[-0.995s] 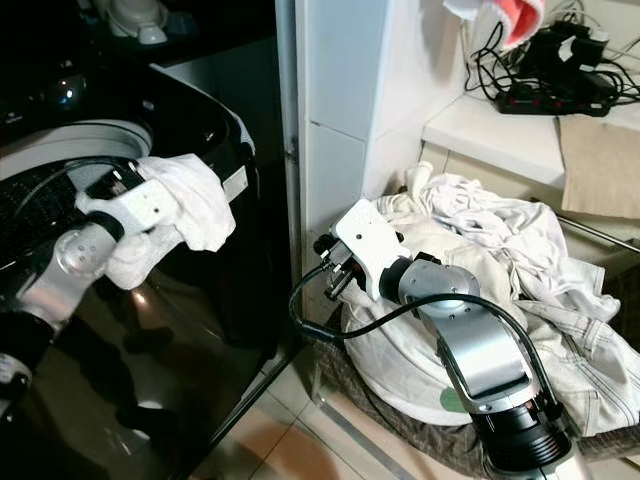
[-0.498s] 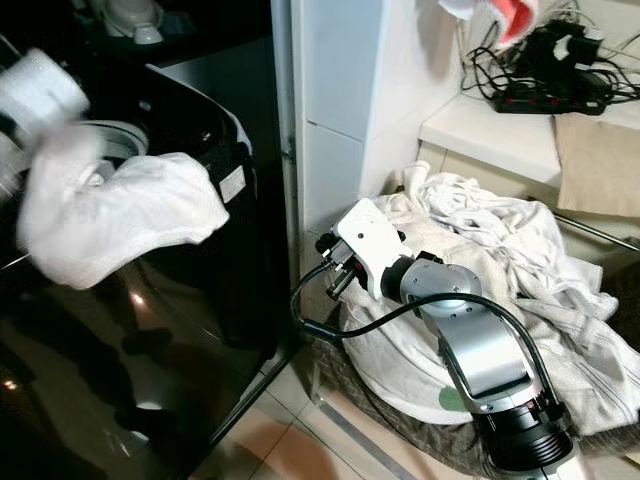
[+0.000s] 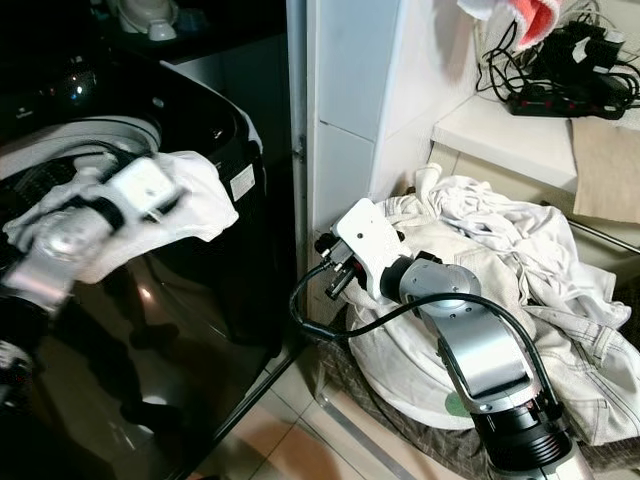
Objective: Clothes washing
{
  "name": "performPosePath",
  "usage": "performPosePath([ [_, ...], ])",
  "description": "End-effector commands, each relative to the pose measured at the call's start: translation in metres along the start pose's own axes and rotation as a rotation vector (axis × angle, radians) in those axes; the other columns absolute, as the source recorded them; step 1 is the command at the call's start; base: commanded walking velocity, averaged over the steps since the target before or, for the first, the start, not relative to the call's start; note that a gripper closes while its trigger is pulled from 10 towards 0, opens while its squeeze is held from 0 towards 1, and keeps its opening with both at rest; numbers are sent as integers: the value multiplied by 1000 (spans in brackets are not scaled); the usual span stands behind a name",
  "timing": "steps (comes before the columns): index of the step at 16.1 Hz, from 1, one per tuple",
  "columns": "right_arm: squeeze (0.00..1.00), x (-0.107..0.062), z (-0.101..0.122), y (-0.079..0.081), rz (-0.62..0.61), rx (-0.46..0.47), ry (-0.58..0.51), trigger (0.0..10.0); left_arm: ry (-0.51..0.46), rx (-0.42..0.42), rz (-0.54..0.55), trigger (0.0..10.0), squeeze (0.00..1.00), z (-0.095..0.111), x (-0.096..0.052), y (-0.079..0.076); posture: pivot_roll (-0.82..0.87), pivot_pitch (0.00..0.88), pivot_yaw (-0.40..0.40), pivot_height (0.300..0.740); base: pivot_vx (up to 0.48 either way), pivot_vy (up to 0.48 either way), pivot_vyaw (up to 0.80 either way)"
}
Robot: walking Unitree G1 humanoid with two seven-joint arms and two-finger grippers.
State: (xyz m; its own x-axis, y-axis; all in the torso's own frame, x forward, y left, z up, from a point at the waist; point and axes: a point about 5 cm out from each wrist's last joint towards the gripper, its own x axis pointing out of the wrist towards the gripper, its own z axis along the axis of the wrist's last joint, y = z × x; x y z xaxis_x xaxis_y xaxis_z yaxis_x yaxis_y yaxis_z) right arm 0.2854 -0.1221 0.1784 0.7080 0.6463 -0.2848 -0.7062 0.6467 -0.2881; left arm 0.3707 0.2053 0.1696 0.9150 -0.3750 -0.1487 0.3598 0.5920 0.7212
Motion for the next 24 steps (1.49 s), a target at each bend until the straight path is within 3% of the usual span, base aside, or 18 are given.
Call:
performPosePath([
  [1, 0, 0, 4, 0, 8, -7, -10, 10000, -10, -23, -65, 10000, 0, 0, 1, -13, -50, 0, 35, 740, 0, 0, 0],
  [2, 0, 0, 4, 0, 8, -7, -9, 10000, -19, -33, -86, 10000, 0, 1, 2, -17, -51, 0, 37, 740, 0, 0, 0],
  [4, 0, 0, 4, 1, 13, -11, -9, 10000, 42, 109, -110, 10000, 0, -8, 3, -26, -55, 0, 40, 740, 0, 0, 0],
  [7, 0, 0, 4, 2, 16, -16, -8, 10000, 123, 190, -24, 10000, 0, -18, 3, -20, -56, 0, 43, 740, 0, 0, 0],
  [12, 0, -1, 4, 5, 46, -11, -4, 10000, 162, 326, 97, 10000, 0, -19, 5, -3, -55, 0, 45, 740, 0, 0, 0],
  [16, 0, -16, 0, 40, 349, 73, 13, 10000, 201, 366, 173, 10000, 0, -22, 0, 24, -53, 0, 47, 740, 0, 0, 0],
  [19, 0, -17, 2, 40, 351, 77, 1, 10000, 221, 399, 265, 10000, 0, -17, -5, 53, -55, 0, 52, 740, 0, 0, 0],
  [20, 0, -18, 6, 37, 336, 81, -17, 10000, 224, 428, 328, 10000, 0, -10, -9, 74, -55, 0, 52, 740, 0, 0, 0],
  [21, 0, -19, 7, 35, 328, 83, -24, 10000, 221, 445, 355, 10000, 0, -7, -10, 82, -55, 0, 52, 740, 0, 0, 0],
  [24, 0, -18, 8, 29, 287, 76, -25, 10000, 233, 493, 557, 10000, 0, 5, -24, 120, -55, 0, 55, 740, 0, 0, 0],
])
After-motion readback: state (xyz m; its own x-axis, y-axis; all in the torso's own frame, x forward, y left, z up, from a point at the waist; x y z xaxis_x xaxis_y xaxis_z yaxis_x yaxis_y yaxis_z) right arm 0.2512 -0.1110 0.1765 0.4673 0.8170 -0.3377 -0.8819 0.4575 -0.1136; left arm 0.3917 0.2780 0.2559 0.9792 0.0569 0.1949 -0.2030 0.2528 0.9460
